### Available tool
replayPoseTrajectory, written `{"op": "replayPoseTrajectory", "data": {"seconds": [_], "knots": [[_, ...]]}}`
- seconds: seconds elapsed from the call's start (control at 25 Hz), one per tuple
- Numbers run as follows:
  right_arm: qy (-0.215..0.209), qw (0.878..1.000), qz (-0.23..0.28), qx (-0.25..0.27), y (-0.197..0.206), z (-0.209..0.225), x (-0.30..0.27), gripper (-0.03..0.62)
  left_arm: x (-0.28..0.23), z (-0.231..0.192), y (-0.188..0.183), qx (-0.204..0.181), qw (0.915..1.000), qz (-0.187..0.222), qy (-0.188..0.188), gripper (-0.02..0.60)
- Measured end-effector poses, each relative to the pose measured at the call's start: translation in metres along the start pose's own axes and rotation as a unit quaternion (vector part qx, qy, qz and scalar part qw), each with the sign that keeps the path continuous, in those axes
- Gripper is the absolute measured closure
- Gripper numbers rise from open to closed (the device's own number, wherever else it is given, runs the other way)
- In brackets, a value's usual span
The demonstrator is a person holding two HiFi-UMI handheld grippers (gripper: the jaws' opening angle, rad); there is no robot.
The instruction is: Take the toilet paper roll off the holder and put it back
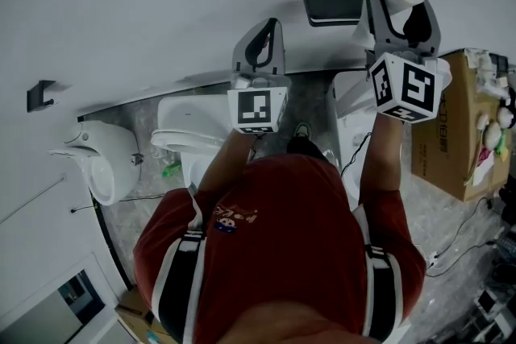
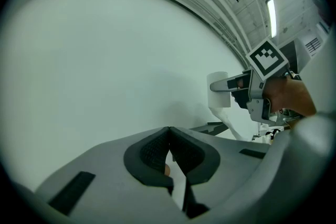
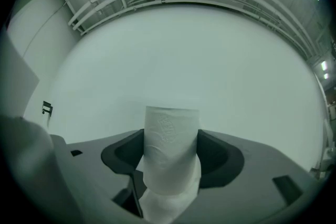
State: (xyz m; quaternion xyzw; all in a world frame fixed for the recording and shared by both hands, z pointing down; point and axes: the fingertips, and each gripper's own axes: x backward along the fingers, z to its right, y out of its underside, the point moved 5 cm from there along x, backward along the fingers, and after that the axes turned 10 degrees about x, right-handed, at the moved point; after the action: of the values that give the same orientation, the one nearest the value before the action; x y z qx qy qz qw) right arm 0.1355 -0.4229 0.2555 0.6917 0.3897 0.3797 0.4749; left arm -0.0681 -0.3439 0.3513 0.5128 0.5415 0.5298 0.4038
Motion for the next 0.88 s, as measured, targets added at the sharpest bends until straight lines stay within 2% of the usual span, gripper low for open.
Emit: {"op": "replayPoseTrajectory", "data": {"seconds": [0.48, 0.88], "knots": [[-0.039, 0.998, -0.045, -0.009, 0.044, -0.012, -0.026, 0.281, -0.009, -0.006, 0.011, -0.001, 0.9996, -0.014, -0.024, 0.563], [-0.054, 0.997, -0.048, -0.024, 0.054, -0.011, -0.037, 0.279, -0.013, 0.004, 0.018, -0.012, 0.9993, -0.019, -0.030, 0.563]]}}
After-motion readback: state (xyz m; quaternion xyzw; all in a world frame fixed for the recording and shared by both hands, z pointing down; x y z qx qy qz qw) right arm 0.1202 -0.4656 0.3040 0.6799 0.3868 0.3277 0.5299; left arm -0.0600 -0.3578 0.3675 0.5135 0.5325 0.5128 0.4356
